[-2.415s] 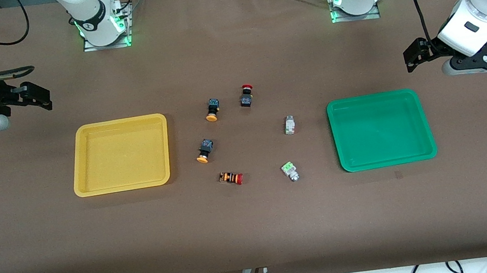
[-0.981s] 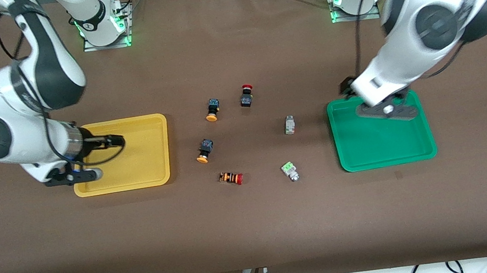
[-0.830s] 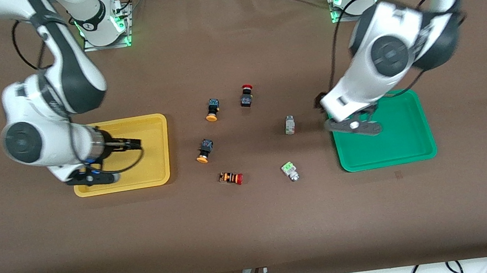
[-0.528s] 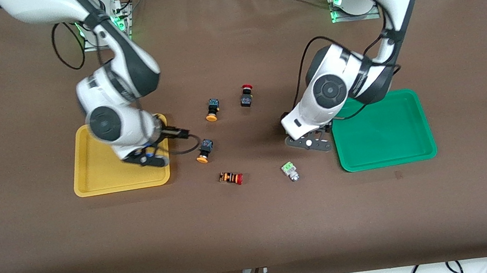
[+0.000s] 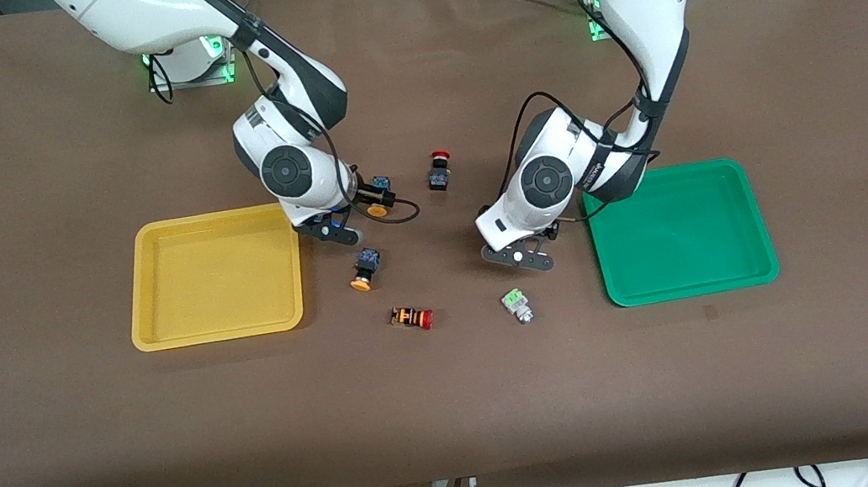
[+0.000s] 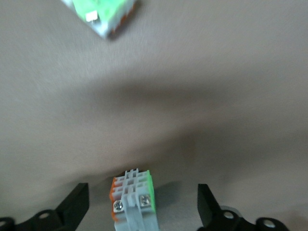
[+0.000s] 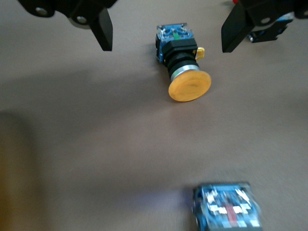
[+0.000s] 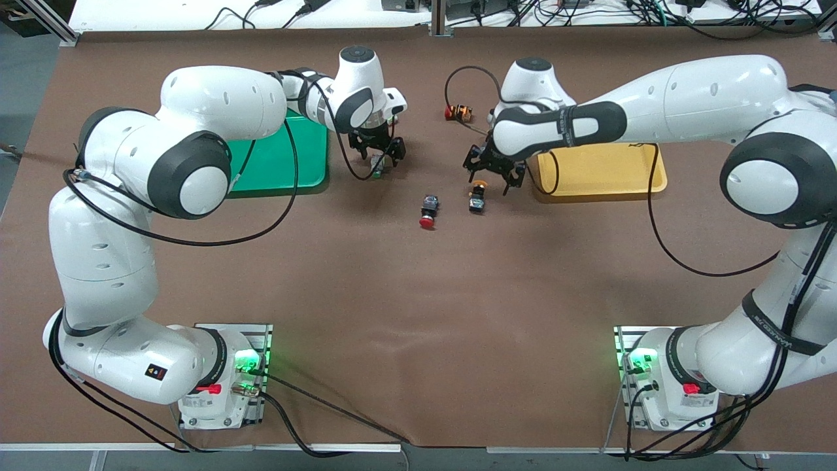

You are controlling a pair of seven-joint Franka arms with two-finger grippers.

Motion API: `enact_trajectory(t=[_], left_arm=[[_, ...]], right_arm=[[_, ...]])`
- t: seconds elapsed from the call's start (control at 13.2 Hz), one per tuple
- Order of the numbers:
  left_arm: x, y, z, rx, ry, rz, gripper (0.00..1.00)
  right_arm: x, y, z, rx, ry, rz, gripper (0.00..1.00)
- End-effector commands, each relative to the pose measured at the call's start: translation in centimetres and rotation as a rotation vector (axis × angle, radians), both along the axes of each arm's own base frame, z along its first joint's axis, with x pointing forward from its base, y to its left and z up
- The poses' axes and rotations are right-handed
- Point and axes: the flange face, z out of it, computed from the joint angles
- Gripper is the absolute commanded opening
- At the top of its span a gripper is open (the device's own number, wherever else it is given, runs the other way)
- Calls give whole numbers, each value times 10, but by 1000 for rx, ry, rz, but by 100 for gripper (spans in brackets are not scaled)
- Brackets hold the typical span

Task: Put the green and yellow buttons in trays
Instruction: 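Grasp the yellow and green buttons with the right and left grippers, then place the yellow and green buttons in their matching trays with both grippers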

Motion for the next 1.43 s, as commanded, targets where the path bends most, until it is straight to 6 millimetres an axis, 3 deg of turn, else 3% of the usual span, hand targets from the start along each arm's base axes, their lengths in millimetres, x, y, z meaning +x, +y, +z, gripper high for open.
enact_trajectory(t=[0.0, 0.08, 0.23, 0.38, 0.45, 0.53, 0.6, 0.75, 0.91, 1.06, 1.21, 1.28, 1.36], left_arm=[[1, -1, 4, -6, -7, -5, 30], [2, 3, 5, -4, -7, -3, 0], [3, 1, 20, 4, -2, 5, 0], [9, 4, 49, 6, -14, 6, 0], [13, 11, 70, 13, -22, 14, 0], [18, 21, 91, 28, -21, 25, 0], [32, 46, 108, 53, -7, 53, 0], [56, 100, 121, 91, 53, 59, 0], [70, 153, 105, 105, 80, 24, 0], [75, 183, 71, 98, 136, 10, 0], [80, 208, 53, 82, 156, 5, 0], [81, 212, 49, 78, 162, 20, 55], [84, 218, 58, 70, 155, 27, 100]], right_arm=[[-13, 5, -14, 17, 5, -15, 100], [-16, 10, -18, 20, 0, -5, 100], [-24, 19, -28, 27, -1, 8, 97], [-25, 20, -29, 27, -1, 15, 21], [-24, 20, -28, 27, -1, 15, 0], [-24, 20, -27, 28, -3, 18, 0], [-21, 19, -25, 30, -11, 24, 0], [-5, 12, -1, 27, -29, 55, 0], [41, -28, 40, -6, -4, 125, 0], [84, -105, 52, -40, 49, 250, 0], [116, -189, 51, -44, 33, 365, 0], [125, -233, 43, -44, 37, 407, 0], [129, -264, 31, -44, 48, 430, 0]])
